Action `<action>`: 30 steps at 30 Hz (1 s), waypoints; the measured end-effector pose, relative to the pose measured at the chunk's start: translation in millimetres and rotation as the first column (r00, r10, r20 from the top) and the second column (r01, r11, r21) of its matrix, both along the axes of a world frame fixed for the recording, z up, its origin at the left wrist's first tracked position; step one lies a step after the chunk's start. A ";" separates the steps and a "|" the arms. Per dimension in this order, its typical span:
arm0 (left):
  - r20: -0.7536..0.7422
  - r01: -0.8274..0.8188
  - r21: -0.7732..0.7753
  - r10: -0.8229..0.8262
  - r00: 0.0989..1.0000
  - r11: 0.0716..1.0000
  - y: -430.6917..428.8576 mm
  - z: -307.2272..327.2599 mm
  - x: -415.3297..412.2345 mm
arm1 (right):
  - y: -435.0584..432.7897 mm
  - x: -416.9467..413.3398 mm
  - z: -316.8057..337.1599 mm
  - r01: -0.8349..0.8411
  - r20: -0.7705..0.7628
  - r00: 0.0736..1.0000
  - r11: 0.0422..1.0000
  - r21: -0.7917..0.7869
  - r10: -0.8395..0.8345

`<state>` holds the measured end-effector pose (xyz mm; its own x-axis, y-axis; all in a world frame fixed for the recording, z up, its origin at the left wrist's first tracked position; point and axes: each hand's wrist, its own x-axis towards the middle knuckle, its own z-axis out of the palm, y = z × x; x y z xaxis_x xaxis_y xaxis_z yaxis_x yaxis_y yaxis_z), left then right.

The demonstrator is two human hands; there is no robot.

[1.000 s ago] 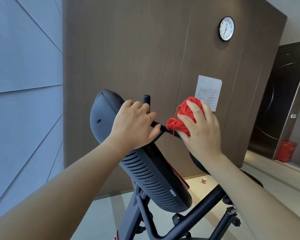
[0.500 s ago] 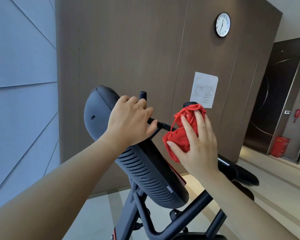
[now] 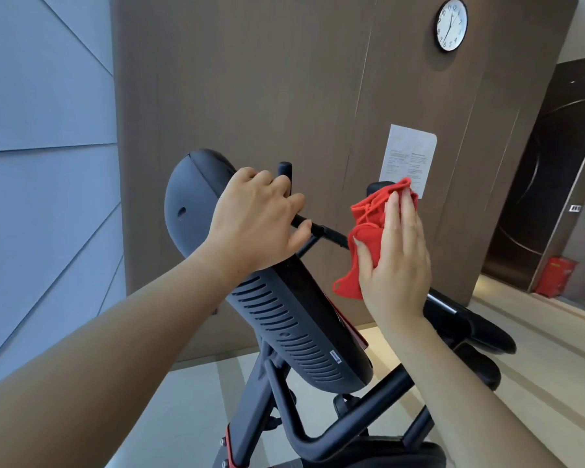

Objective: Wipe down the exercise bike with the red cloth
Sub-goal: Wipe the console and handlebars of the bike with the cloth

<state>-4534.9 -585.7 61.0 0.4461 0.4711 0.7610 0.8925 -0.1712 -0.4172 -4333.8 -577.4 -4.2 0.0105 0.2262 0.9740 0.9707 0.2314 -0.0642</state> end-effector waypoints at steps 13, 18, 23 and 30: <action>-0.012 -0.011 -0.001 0.011 1.000 1.000 0.1 0.3 2.4 | -3.8 -6.5 -0.6 -0.037 -0.134 0.990 0.999 0.022 0.039; -0.028 -0.004 0.003 0.004 1.000 1.000 -0.8 1.1 1.0 | -8.2 8.3 -31.5 -0.008 -0.117 0.993 0.999 -0.041 0.003; -0.021 0.000 0.011 0.000 1.000 1.000 -0.8 0.8 1.4 | -14.2 16.7 -46.7 0.025 -0.071 0.997 0.998 -0.059 -0.029; -0.001 0.007 0.033 -0.007 1.000 0.999 0.6 0.1 0.2 | -5.0 18.6 -39.6 0.037 -0.007 0.999 0.999 -0.007 -0.037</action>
<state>-4534.7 -585.1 61.1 0.4498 0.4425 0.7758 0.8911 -0.1640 -0.4231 -4315.2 -582.4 -43.8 0.0260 0.2326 0.9722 0.9782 0.1948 -0.0727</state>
